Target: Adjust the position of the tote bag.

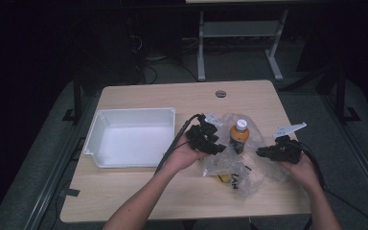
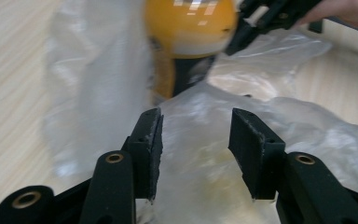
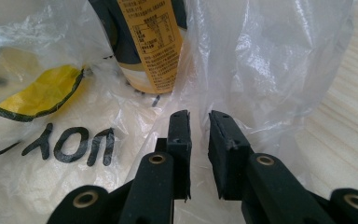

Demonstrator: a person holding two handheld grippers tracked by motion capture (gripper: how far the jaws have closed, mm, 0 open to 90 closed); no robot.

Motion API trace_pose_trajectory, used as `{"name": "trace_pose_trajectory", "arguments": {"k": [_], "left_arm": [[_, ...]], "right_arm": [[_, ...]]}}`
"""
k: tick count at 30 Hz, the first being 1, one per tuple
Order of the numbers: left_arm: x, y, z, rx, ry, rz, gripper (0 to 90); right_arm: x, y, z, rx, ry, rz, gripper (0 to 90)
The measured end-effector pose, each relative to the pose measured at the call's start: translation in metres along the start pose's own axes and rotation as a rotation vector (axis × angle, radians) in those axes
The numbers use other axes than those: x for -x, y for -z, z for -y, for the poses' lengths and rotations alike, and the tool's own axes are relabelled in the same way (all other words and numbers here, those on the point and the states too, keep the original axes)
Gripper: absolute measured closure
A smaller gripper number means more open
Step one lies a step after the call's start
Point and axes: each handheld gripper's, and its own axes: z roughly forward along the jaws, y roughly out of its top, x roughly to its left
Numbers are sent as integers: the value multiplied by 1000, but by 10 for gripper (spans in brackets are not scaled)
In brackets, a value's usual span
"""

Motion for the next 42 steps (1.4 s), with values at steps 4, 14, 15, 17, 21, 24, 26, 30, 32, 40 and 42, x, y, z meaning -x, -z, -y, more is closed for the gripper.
{"name": "trace_pose_trajectory", "arguments": {"k": [4,14,15,17,21,24,26,30,32,40,42], "left_arm": [[7,-10,1,-13,-11,27,513],[10,-39,31,-90,-12,26,598],[10,-42,35,-93,-7,24,599],[11,-45,40,-97,-10,20,602],[14,-48,47,-112,-25,23,608],[15,-48,52,-131,-54,16,608],[16,-47,55,-131,-53,13,608],[18,-45,60,-136,-71,2,609],[18,-44,63,-132,-66,1,609],[20,-37,75,-113,-68,-4,611],[21,-35,77,-105,-68,-6,611]], "right_arm": [[0,0,1,6,-1,4,780],[1,3,5,10,-12,12,780],[1,3,6,11,-11,14,779],[2,2,6,13,-9,19,780],[3,2,8,13,-5,24,780],[3,4,10,15,-13,25,781],[3,4,11,16,-24,27,780],[4,6,12,23,-15,31,780],[3,7,12,21,-31,30,780],[5,8,15,25,-30,36,777],[5,9,15,26,-29,37,777]]}}
